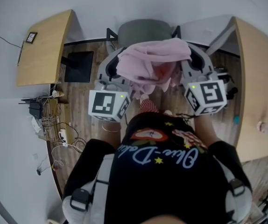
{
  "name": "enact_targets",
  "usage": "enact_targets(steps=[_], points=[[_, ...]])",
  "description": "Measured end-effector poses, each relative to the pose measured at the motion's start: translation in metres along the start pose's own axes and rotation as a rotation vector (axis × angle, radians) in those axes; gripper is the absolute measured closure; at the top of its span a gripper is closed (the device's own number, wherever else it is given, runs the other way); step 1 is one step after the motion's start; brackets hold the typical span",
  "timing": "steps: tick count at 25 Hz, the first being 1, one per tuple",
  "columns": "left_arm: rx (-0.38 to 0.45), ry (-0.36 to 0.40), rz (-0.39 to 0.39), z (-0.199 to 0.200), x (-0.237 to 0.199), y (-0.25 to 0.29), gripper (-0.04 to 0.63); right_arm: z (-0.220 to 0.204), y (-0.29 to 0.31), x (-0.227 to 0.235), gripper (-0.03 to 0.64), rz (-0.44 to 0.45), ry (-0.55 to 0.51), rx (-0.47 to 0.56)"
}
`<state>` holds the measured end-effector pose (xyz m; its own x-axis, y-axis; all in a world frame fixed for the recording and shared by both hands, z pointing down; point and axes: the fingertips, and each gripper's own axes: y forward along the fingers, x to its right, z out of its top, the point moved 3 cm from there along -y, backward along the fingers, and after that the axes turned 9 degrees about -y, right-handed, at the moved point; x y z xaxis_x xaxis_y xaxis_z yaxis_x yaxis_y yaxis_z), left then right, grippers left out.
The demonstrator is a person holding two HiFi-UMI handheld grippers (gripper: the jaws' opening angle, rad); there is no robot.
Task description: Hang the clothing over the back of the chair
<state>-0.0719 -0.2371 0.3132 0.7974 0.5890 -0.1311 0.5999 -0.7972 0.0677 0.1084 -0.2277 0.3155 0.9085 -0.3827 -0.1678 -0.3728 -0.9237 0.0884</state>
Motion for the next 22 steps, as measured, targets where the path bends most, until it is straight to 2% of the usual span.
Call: enact_targets(steps=[22], points=[[-0.077,-0.054,-0.066,-0.031,-0.073,0.06,0.552,-0.037,0.088,0.005,0.594,-0.029,-0.012,-0.139]])
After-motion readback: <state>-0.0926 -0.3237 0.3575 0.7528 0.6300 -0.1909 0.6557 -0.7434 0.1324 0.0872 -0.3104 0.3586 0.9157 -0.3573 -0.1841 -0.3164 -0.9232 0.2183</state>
